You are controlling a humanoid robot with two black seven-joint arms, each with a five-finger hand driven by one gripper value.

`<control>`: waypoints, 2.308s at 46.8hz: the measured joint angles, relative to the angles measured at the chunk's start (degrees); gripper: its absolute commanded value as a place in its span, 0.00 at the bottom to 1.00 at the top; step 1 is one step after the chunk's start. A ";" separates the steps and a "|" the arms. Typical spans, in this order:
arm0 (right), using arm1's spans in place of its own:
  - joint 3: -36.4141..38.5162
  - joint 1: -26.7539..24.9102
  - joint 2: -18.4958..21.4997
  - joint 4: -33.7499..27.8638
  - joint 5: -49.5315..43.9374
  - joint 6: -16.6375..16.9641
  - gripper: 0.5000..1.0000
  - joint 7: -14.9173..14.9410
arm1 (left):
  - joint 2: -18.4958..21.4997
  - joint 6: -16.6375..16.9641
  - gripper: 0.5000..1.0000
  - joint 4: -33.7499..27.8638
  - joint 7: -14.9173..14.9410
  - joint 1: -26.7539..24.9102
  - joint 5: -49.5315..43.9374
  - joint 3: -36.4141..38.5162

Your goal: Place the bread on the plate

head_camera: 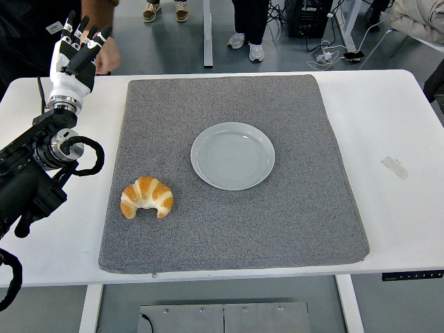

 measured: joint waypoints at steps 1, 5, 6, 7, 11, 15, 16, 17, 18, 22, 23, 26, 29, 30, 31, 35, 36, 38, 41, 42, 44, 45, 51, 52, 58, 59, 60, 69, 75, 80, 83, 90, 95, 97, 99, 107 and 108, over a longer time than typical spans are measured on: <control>0.00 0.00 0.00 0.00 0.00 0.00 1.00 0.00 | 0.00 0.00 0.96 0.00 0.00 0.00 0.03 0.00; 0.00 -0.01 0.00 0.00 0.00 0.01 1.00 0.00 | -0.01 0.00 0.96 0.00 -0.01 0.00 0.27 0.20; 0.00 -0.01 0.00 0.00 0.00 0.01 1.00 0.00 | -0.06 0.00 0.96 0.00 -0.03 0.00 0.29 0.24; -0.01 -0.01 0.00 0.00 0.00 0.02 1.00 0.00 | -0.08 0.00 0.96 0.00 -0.09 0.00 0.31 0.26; -0.02 0.00 0.00 0.00 0.00 0.03 1.00 0.00 | -0.09 0.00 0.96 -0.04 -0.40 -0.04 0.31 0.26; -0.04 -0.01 0.00 0.00 0.00 0.05 1.00 0.00 | -0.05 0.00 0.96 -0.08 -0.54 -0.13 0.31 0.16; -0.04 -0.01 0.00 0.00 0.00 0.05 1.00 0.00 | -0.03 0.00 0.96 -0.08 -0.55 -0.13 0.31 0.13; -0.03 -0.01 0.00 0.00 0.00 0.05 1.00 0.00 | -0.02 0.00 0.96 -0.08 -0.55 -0.13 0.30 0.11; -0.02 -0.01 0.00 0.00 0.00 0.05 1.00 0.00 | -0.01 0.00 0.96 -0.08 -0.55 -0.13 0.29 0.10; -0.03 -0.02 0.00 0.00 0.00 0.05 1.00 0.00 | 0.08 0.00 0.96 -0.09 -0.56 -0.14 0.25 0.09; -0.03 -0.02 0.00 0.00 0.00 0.05 1.00 0.00 | 0.10 0.00 0.96 -0.09 -0.56 -0.19 0.25 0.09; -0.02 -0.02 0.00 0.00 0.00 0.04 1.00 0.00 | 0.26 0.00 0.96 -0.09 -0.47 -0.71 0.26 0.13; -0.01 -0.01 0.00 0.00 0.00 0.04 1.00 0.00 | 0.35 0.00 0.96 -0.09 -0.35 -1.02 0.35 0.24; -0.01 0.00 0.00 0.00 0.00 0.04 1.00 0.00 | 0.39 0.00 0.96 -0.09 -0.34 -1.05 0.36 0.25; -0.02 0.00 0.00 0.00 0.00 0.04 1.00 0.00 | 0.41 0.00 0.96 -0.10 -0.32 -1.08 0.38 0.25; -0.02 -0.01 0.00 0.00 0.00 0.04 1.00 0.00 | 0.49 0.00 0.96 -0.09 -0.30 -1.23 0.39 0.26; -0.02 -0.01 0.00 0.00 0.00 0.04 1.00 0.00 | 0.52 0.00 0.96 -0.09 -0.30 -1.27 0.40 0.26; -0.02 0.02 0.00 0.00 0.00 0.03 1.00 0.00 | 0.54 0.00 0.96 -0.17 -0.30 -1.29 0.41 0.27; -0.01 0.00 0.00 0.00 0.00 0.03 1.00 0.00 | 0.53 0.00 0.96 -0.38 -0.25 -1.32 0.41 0.27; -0.01 -0.02 0.00 0.00 0.00 0.03 1.00 0.00 | 0.53 0.00 0.96 -0.42 -0.23 -1.33 0.42 0.32; -0.01 0.02 0.00 0.00 0.00 0.03 1.00 0.00 | 0.53 0.00 0.96 -0.45 -0.23 -1.34 0.48 0.35; -0.01 0.02 0.00 0.00 0.00 0.03 1.00 0.00 | 0.53 0.00 0.96 -0.48 -0.22 -1.34 0.49 0.42; 0.01 -0.01 0.00 0.00 0.00 0.03 1.00 0.00 | 1.18 -0.01 0.96 -0.64 -0.11 -2.21 0.55 5.03; 0.02 -0.02 0.00 0.00 0.00 0.04 1.00 0.01 | 1.65 -0.06 0.96 -0.76 -0.08 -2.49 0.55 6.47; 0.00 -0.01 0.00 0.00 0.00 0.04 1.00 0.00 | 4.24 -0.08 0.96 -1.77 -0.05 -3.57 0.42 14.35; 0.00 0.00 0.00 0.00 0.00 0.04 1.00 0.01 | 4.45 -0.08 0.96 -1.88 -0.07 -3.73 0.42 15.07; -0.02 0.00 0.00 0.00 0.00 0.04 1.00 0.02 | 4.66 -0.07 0.96 -1.97 -0.08 -3.92 0.42 15.70; -0.02 -0.01 0.00 0.00 0.00 0.04 1.00 0.00 | 7.26 0.07 0.96 -2.16 -0.17 -5.13 0.57 20.62; 0.00 -0.02 0.00 0.00 0.00 0.04 1.00 0.00 | 10.79 0.09 0.96 -5.63 0.07 -6.43 0.60 25.65; 0.01 -0.02 0.00 0.00 0.00 0.02 1.00 -0.01 | 15.32 0.28 0.95 -10.59 0.35 -7.41 0.73 28.96; 0.01 0.01 0.00 0.00 0.00 0.02 1.00 0.01 | 17.66 0.36 0.95 -13.40 0.54 -7.94 2.04 30.36; -0.02 -0.01 0.00 0.00 0.00 0.02 1.00 0.00 | 20.95 0.89 0.95 -18.12 2.82 -8.50 10.76 30.84; -0.02 -0.01 0.00 0.00 0.00 0.03 1.00 0.00 | 22.42 2.74 0.95 -20.85 6.03 -8.52 15.44 30.66; -0.02 -0.02 0.00 0.00 0.00 0.03 1.00 0.00 | 23.04 3.57 0.95 -22.70 6.95 -8.57 16.87 30.68; -0.02 -0.02 0.00 0.00 0.00 0.03 1.00 0.00 | 23.92 4.36 0.95 -24.89 7.67 -8.65 18.19 30.77; -0.01 -0.01 0.00 0.00 0.00 0.04 1.00 0.00 | 28.13 9.96 0.95 -34.33 11.73 -8.76 24.06 31.83; -0.01 -0.01 0.00 0.00 0.00 0.04 1.00 0.01 | 28.45 10.61 0.95 -35.13 12.24 -8.81 24.66 32.22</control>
